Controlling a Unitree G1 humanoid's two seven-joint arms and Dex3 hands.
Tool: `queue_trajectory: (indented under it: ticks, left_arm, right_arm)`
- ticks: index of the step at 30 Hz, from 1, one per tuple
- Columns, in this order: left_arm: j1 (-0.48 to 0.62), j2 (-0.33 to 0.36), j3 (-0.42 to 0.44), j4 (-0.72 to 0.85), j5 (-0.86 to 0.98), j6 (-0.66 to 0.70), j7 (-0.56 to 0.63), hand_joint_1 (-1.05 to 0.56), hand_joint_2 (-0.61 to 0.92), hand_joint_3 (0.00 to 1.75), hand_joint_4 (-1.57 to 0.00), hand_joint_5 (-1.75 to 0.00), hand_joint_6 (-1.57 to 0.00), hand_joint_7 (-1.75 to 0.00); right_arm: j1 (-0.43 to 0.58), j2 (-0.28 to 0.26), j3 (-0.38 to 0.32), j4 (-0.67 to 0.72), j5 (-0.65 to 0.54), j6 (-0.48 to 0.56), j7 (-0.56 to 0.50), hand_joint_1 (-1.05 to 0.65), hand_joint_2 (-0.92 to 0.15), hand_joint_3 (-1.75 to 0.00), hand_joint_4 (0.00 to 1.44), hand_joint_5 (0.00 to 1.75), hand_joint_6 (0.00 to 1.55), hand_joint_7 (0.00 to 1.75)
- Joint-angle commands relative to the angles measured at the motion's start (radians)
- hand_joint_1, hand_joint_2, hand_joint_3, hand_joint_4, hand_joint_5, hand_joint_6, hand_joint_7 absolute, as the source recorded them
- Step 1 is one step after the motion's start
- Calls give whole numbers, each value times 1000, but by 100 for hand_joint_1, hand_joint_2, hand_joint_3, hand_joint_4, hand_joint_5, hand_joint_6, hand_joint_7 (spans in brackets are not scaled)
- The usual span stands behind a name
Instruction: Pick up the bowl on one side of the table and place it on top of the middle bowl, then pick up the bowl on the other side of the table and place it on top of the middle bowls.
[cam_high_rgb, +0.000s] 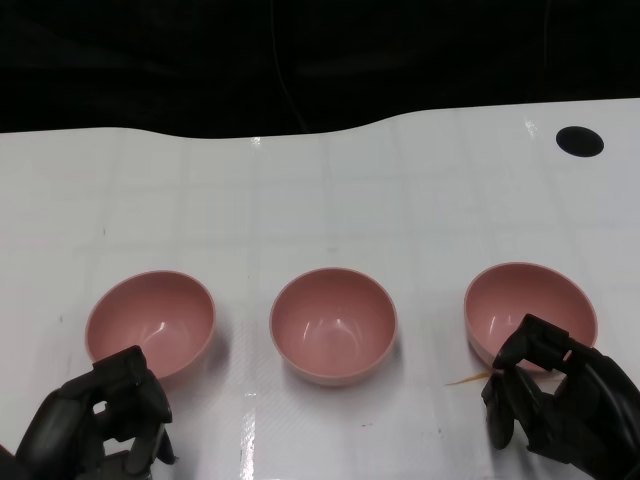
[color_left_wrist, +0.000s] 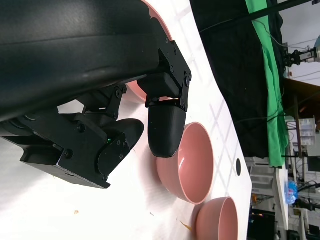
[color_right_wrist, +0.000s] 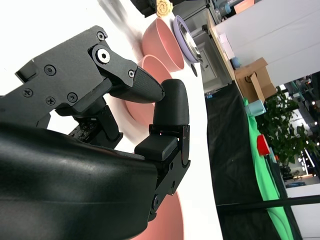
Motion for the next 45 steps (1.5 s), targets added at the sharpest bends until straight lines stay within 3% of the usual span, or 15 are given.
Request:
queue_trajectory:
  ticks: [1,5,22,28,30,34,39,45]
  left_arm:
    - [4,8,5,-6,2,3,11,-1,60,118,-74,-175,-66,-166]
    - [4,8,4,-1,-8,-2,2,2,61,119,-74,-175,-67,-166]
    - [-5,6,6,14,-28,-17,-20,2,61,118,-74,-175,-67,-165]
    - [6,9,2,-2,-5,-9,-4,0,61,118,-73,-175,-66,-165]
    - [7,10,2,-5,-4,-5,-3,-1,61,118,-73,-175,-67,-165]
    - [12,9,1,-17,4,7,7,-3,59,117,-74,-175,-67,-165]
    - [16,11,1,-29,4,19,8,-3,59,118,-74,-175,-67,-165]
    - [13,9,2,-25,-3,16,4,-1,58,120,-74,-175,-67,-165]
  right_arm:
    - [4,-15,-6,-11,2,10,-3,-23,-59,-100,92,175,71,158]
    - [4,-13,-4,0,-5,-10,5,-22,-63,-95,92,175,69,163]
    - [-4,-14,-2,9,-9,-9,-1,-23,-61,-97,93,175,71,159]
    - [3,-10,11,76,-98,-290,34,-21,-64,-99,90,175,69,155]
    - [9,-8,19,89,-142,-378,15,-26,-63,-98,89,169,76,143]
    - [-4,-19,33,173,-244,-703,1,-37,-63,-98,81,168,78,130]
    - [-46,-35,40,292,-295,-928,-41,-53,-89,-43,78,161,79,126]
    - [-91,-34,30,409,-312,-1155,-105,-62,-92,-34,81,139,88,83]
